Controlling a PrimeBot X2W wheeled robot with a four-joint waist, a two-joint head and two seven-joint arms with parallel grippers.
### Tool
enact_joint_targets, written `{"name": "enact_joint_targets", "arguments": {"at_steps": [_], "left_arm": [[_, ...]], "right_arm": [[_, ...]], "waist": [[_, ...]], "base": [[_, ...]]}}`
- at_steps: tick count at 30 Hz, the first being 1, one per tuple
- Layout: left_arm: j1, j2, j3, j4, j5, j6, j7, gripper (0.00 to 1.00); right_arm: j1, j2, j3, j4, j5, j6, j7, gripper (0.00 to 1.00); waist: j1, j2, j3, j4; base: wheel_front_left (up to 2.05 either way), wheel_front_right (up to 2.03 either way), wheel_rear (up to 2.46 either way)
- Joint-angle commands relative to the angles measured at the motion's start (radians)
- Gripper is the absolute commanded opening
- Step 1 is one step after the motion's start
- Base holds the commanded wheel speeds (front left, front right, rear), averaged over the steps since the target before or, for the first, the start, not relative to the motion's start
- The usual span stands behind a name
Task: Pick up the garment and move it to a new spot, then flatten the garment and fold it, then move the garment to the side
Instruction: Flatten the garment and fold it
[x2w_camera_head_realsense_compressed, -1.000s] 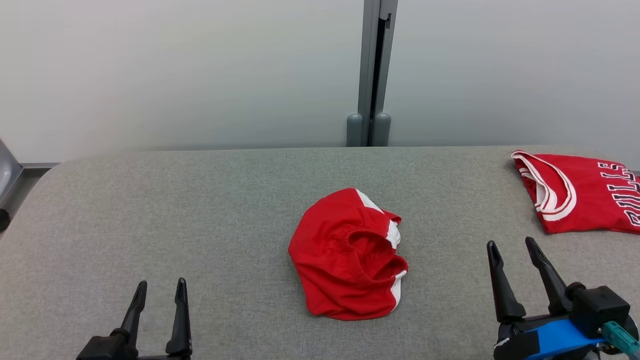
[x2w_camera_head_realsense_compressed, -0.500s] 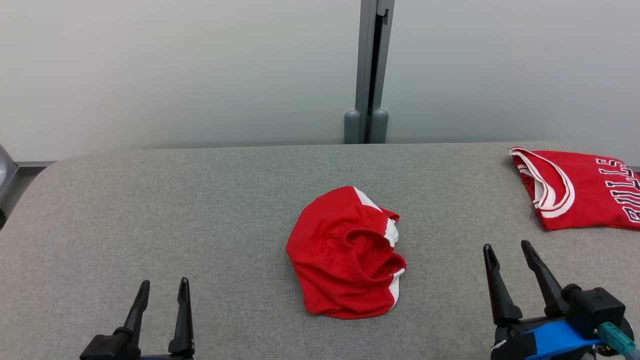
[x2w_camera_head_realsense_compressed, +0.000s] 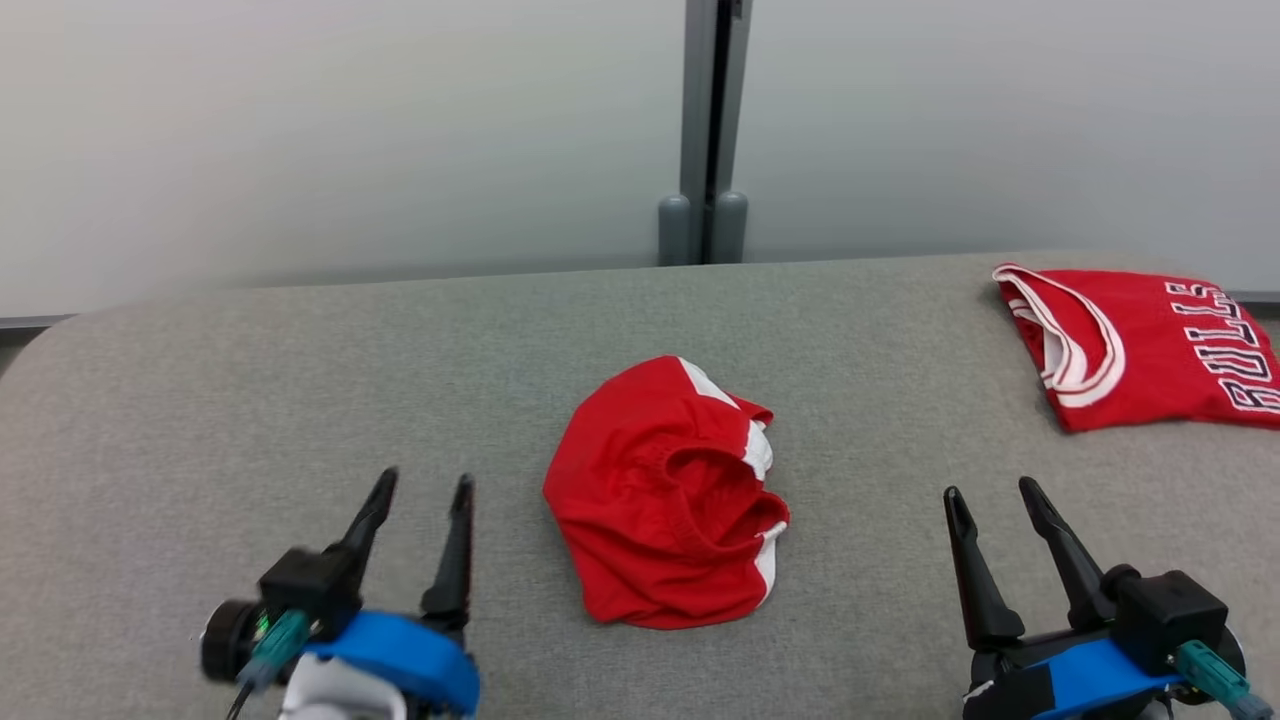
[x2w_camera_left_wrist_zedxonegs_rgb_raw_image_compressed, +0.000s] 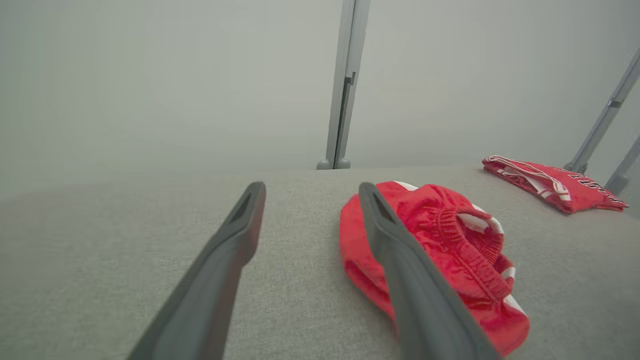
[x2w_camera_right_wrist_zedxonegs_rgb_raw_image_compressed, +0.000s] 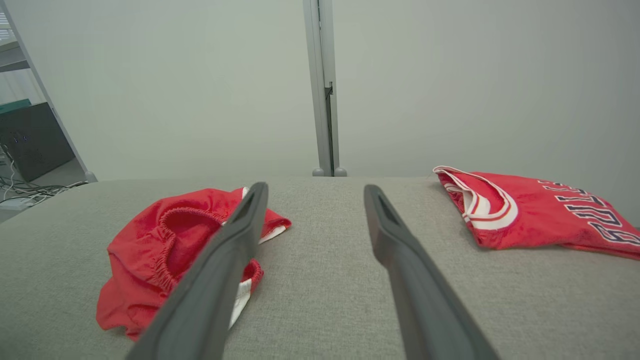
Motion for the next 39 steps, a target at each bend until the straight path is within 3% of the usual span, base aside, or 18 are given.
{"name": "enact_joint_targets", "arguments": {"at_steps": [1,7,14,23,29,30,32,35,39], "left_arm": [[-0.036,-0.008,-0.015,0.010,0.005,-0.008,0.013,1.00],[-0.188,-0.063,-0.113,0.111,-0.055,-0.042,0.136,1.00],[-0.313,-0.088,-0.216,0.233,-0.035,-0.044,0.215,1.00],[-0.388,-0.082,-0.243,0.385,0.035,0.061,0.253,1.00],[-0.420,-0.074,-0.243,0.456,0.038,0.092,0.311,1.00],[-0.425,-0.075,-0.237,0.460,0.034,0.101,0.309,0.93],[-0.436,-0.079,-0.226,0.456,0.029,0.114,0.280,0.00],[-0.453,-0.084,-0.220,0.453,0.018,0.115,0.234,0.00],[-0.502,-0.096,-0.229,0.426,-0.007,0.080,0.162,0.00]], "right_arm": [[-0.012,-0.001,0.005,0.003,0.003,0.000,0.002,1.00],[-0.031,-0.001,0.035,0.007,0.005,0.000,0.000,1.00],[-0.057,-0.002,0.064,0.013,0.008,0.000,-0.005,1.00],[-0.069,-0.001,0.068,0.023,0.022,0.000,-0.021,1.00],[-0.071,-0.001,0.063,0.027,0.026,0.000,-0.030,1.00],[-0.071,-0.001,0.063,0.028,0.026,0.000,-0.030,1.00],[-0.073,-0.001,0.065,0.031,0.027,0.000,-0.030,1.00],[-0.078,-0.001,0.070,0.035,0.028,0.000,-0.032,1.00],[-0.087,-0.001,0.070,0.038,0.032,0.000,-0.033,1.00]], "waist": [[0.0000,0.0000,0.006,-0.009],[0.0000,0.0000,0.041,-0.058],[0.0000,0.0000,0.077,-0.123],[0.0000,0.0000,0.106,-0.168],[0.0000,0.0000,0.112,-0.181],[0.0000,0.0000,0.113,-0.182],[0.0000,0.0000,0.113,-0.184],[0.0000,0.0000,0.116,-0.188],[0.0000,0.0000,0.121,-0.191]], "base": [[0.00,0.00,0.00],[0.00,0.00,0.00],[0.00,0.00,0.00],[0.00,0.00,0.00],[0.00,0.00,0.00],[0.00,0.00,0.00],[0.00,0.00,0.00],[0.00,0.00,0.00],[0.00,0.00,0.00]]}}
